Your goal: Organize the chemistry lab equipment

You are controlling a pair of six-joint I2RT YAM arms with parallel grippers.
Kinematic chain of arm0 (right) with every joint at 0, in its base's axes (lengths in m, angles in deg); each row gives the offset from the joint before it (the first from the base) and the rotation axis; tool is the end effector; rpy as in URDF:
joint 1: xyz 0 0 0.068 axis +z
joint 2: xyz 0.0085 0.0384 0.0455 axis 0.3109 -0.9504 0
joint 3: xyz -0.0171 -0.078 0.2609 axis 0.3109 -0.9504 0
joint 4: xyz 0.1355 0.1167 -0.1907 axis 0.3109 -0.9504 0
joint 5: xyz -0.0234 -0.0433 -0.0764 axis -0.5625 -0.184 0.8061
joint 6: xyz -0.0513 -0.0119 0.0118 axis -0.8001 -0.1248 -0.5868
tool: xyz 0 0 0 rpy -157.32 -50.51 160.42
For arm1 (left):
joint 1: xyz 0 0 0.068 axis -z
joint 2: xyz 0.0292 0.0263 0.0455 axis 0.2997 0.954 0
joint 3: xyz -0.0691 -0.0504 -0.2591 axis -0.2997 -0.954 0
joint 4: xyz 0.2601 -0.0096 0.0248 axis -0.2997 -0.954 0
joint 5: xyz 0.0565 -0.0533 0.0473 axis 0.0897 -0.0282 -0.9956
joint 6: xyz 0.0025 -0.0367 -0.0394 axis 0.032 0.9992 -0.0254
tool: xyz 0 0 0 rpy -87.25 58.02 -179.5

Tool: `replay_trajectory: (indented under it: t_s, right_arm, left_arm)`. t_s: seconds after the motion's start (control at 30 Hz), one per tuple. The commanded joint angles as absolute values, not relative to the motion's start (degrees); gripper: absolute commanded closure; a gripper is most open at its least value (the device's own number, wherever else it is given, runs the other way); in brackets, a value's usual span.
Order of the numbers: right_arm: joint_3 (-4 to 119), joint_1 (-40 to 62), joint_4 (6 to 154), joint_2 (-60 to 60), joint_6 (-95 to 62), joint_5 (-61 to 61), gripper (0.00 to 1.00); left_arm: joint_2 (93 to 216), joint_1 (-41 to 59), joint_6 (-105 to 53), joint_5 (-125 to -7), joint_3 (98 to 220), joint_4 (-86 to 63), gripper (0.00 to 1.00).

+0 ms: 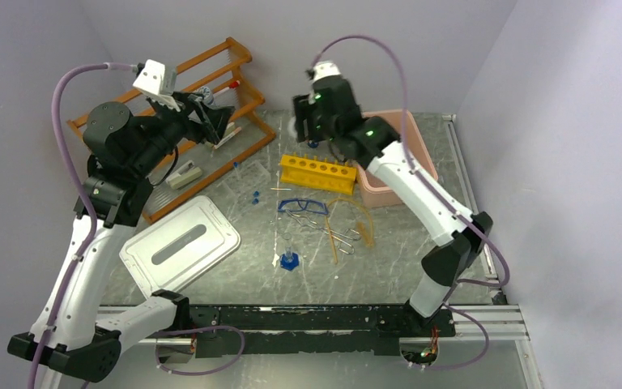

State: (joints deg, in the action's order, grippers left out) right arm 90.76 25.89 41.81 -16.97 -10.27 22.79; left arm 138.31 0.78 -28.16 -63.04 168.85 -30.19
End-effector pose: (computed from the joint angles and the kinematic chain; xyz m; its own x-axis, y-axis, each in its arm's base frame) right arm 0.2814 0.2587 0.4290 -0.4421 -0.1294 -0.8876 -0.4149 0.9068 0.0744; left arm 0.1855 -0.0684 0.5006 0.0171 -0.1669 -0.9858 0.5004 0.8550 -0.1361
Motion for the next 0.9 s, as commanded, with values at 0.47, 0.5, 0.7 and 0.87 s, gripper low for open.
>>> replay_trajectory:
  t_s: [0.47,0.5,0.7,0.87]
  right_arm:
    - [71.1,-4.9,45.3,-9.6,-11.9,25.6,0.54]
    - [70.1,-5.1,45.9,-10.2,-12.1,24.8,0.54]
    - [69.5,-6.1,45.1,-16.8,-12.1,19.8,0.54]
    - [71.2,-6.6,43.7,-22.2,-12.2,17.0,0.54]
  left_arm:
    - [149.1,1.1,-22.2,-55.0,171.3,-16.4,0.20]
    - [149.5,1.1,-21.9,-55.0,171.4,-15.9,0.20]
    - [151.4,1.1,-21.1,-55.9,171.9,-15.4,0.21]
    - [152.3,1.1,-20.9,-56.9,171.9,-15.2,0.21]
